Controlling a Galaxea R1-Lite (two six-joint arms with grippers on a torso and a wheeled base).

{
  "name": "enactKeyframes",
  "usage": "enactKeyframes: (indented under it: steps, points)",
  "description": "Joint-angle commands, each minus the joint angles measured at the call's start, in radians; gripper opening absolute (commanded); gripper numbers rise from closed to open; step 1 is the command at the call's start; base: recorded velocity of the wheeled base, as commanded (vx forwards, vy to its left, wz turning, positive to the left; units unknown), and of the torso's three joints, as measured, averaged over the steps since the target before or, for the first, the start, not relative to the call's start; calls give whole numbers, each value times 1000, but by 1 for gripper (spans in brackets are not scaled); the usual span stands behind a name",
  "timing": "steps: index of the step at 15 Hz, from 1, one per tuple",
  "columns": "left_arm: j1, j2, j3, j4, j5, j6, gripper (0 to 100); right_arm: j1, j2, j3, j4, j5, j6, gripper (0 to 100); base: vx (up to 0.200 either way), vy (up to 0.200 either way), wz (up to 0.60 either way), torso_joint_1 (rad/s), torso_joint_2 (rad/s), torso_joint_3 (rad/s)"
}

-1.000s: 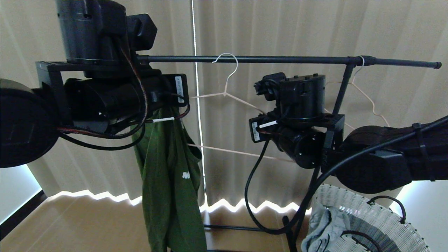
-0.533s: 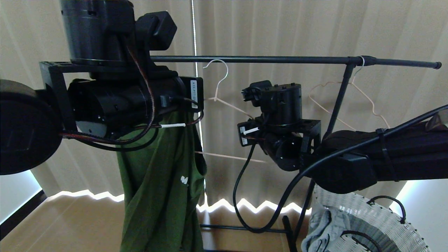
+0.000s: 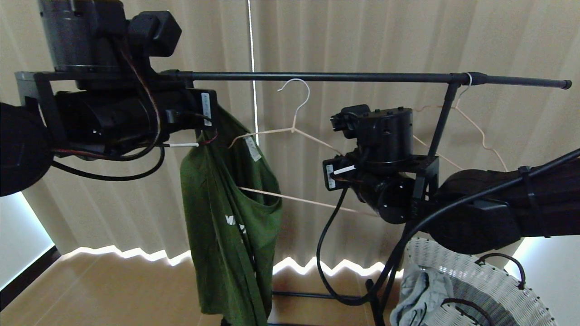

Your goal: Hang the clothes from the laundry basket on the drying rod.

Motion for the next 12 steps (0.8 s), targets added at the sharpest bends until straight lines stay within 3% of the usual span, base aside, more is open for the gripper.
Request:
enactKeyframes:
  steps: [1, 5, 6, 7, 12]
  points:
    - [67, -11, 2, -1, 0, 12, 0, -14, -62, 52, 0, 2, 14, 0, 0, 0, 0, 0, 0, 0]
    - [76, -4, 13, 1, -9, 49, 0, -16, -163, 175, -11, 82, 57, 0, 0, 0, 0, 0, 0, 0]
    - [74, -3, 13, 1, -11, 117, 0, -14, -240, 265, -51, 160, 53, 0, 0, 0, 0, 0, 0, 0]
    - [74, -1, 13, 1, -11, 158, 0, -14, -267, 299, -74, 189, 50, 0, 0, 0, 0, 0, 0, 0]
    - [51, 29, 2, -1, -2, 195, 0, 18, -312, 331, -109, 202, 54, 0, 0, 0, 0, 0, 0, 0]
